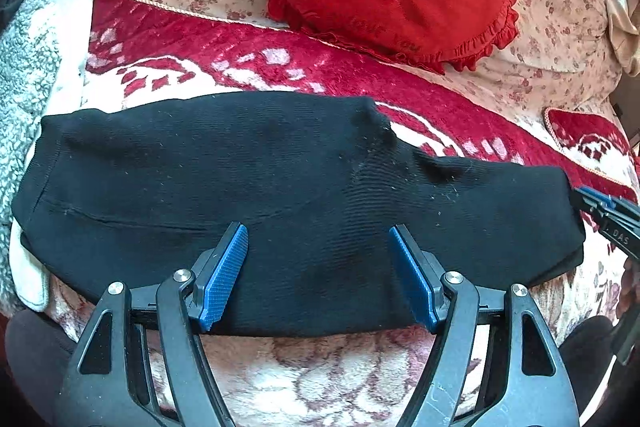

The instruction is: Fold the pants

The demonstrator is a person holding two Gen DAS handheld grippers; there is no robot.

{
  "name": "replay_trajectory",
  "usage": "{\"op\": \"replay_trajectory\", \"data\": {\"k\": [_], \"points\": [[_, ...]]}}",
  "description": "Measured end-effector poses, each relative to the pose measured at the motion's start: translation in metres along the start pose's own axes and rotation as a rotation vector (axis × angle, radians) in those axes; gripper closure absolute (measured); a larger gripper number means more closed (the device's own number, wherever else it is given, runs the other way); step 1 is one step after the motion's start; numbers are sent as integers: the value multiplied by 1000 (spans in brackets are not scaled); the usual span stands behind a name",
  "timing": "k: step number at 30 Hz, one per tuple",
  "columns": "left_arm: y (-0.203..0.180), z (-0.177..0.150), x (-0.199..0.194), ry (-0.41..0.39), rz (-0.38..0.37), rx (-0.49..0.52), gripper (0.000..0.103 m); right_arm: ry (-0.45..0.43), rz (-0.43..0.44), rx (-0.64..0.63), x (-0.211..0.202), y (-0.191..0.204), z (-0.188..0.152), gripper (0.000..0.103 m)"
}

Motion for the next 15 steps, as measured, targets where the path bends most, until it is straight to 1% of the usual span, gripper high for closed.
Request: {"op": "replay_trajectory", "data": {"k": [2,5,6,7,8,9,13,15], "points": [[-2,-2,0,5,4,6,30,33,-30,47,6,-26,-11,78],[-4,-3,-4,-1,9,14,30,77,-18,91,23,-39,-21,78],[-3,-2,-6,-6,13,14,30,81,3,97,26,-38,-22,78],[-2,-2,-7,-9,16,13,30,77,25,97,28,-36,-23,79],[-1,-2,-8,-10,18,9,30,56,29,90,28,-35,-23,84],[1,-1,-9,-12,19,3,30,46,33,91,26,-34,-22,96],[5,1,-12,-20,16,-18,30,-15,33,75,-4,-33,-21,97],[4,0,-11,-17,12,-21,30,-5,31,86,-17,-38,-30,97]]}}
Point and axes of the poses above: each gripper's, at about its wrist camera, not at the fingertips, and x roughly the way its jaws point, y to its left, z to its top, the point moved 8 cm from there along x, roughly the way its jaws point, and after that the axes turned 2 degrees about -x, right-handed, at the moved point
